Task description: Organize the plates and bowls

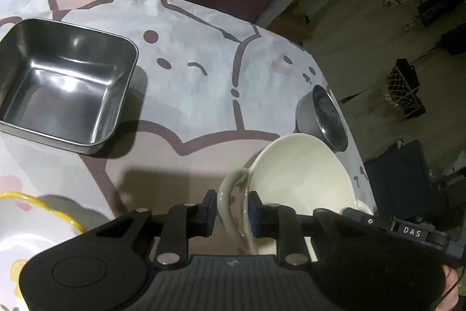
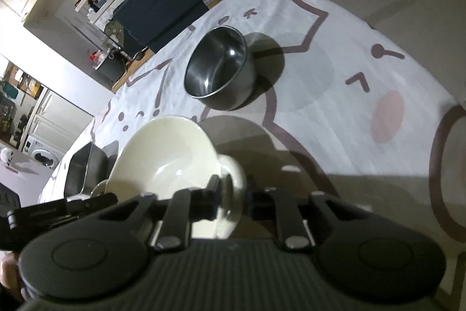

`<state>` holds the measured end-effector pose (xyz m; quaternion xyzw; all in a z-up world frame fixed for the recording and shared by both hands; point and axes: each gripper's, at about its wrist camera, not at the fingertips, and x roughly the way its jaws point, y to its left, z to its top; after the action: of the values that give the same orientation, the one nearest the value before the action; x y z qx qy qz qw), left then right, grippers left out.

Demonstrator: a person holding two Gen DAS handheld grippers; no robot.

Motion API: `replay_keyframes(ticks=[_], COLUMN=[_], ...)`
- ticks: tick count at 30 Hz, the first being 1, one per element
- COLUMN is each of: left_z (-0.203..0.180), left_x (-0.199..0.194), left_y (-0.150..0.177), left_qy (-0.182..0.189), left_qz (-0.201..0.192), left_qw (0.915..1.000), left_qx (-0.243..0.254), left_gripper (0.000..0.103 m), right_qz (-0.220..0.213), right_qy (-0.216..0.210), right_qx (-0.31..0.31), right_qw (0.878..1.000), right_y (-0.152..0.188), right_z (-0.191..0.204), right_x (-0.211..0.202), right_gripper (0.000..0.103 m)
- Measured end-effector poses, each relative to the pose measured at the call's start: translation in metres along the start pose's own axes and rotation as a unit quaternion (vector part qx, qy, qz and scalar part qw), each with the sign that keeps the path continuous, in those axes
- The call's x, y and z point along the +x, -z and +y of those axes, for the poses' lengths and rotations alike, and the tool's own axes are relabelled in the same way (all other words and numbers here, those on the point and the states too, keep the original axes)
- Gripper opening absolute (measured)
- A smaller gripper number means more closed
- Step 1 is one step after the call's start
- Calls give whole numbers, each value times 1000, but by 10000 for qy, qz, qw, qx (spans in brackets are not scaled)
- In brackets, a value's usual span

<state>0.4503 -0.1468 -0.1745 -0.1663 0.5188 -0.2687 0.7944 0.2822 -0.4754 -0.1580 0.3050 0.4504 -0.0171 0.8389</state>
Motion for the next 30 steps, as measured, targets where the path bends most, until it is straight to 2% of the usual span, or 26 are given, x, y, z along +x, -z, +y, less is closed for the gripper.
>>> replay_keyframes(ticks=[7, 13, 19, 24, 30], left_z=[-5, -5, -4, -12, -25], left_x=[-1, -5, -13, -33, -75], left_y=[1, 8, 14, 17, 21], left_qy=[-61, -43, -17, 48, 116], left_qz=[-35, -42, -26, -203, -521], left_qw=[9998, 9998, 10000, 9998, 9985], left_qx=[198, 179, 33, 30, 72], left_gripper=[22, 21, 21, 21, 21], right_qz=[9, 29, -17, -157, -482], right_qy=[130, 429, 539, 539, 409], right_qx=[-115, -517, -717, -704, -805], right_qw=[9998, 9977, 9960, 9959, 9947], right_y=[-1, 3, 10, 13, 17], right_z=[6, 18, 25, 32, 50], right_x=[0, 0, -5, -21, -52], right_gripper=[21, 23, 24, 23, 23])
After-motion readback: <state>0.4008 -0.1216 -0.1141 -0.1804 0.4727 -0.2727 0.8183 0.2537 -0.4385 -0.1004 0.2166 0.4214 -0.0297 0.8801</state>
